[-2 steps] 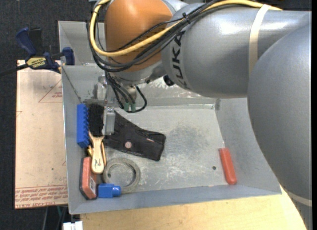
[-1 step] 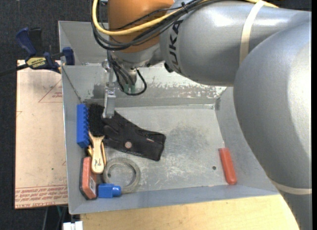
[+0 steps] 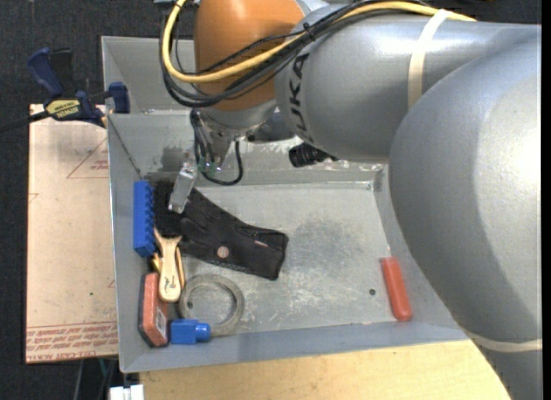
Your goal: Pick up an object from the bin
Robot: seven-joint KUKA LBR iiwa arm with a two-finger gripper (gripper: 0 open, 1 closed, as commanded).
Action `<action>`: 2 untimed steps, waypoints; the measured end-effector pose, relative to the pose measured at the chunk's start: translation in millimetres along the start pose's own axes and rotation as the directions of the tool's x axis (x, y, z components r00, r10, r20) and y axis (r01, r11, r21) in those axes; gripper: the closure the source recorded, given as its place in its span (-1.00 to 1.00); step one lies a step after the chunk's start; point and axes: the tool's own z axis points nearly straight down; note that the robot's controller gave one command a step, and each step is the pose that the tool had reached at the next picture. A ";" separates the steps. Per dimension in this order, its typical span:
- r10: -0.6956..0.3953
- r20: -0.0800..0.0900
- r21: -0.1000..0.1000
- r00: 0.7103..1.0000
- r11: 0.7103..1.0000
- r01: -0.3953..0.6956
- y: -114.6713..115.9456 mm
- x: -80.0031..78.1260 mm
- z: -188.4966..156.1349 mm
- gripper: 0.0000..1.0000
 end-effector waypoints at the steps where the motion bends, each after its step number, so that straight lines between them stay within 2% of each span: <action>1: 0.046 0.004 -0.004 0.999 0.999 -0.046 -31.4 -18.9 61.3 -1.00; 2: -0.237 0.004 -0.001 0.972 0.972 0.237 -13.3 -21.5 69.5 -1.00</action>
Offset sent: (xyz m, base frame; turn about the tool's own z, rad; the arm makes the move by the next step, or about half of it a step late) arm 0.0272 0.0164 -0.0484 0.0027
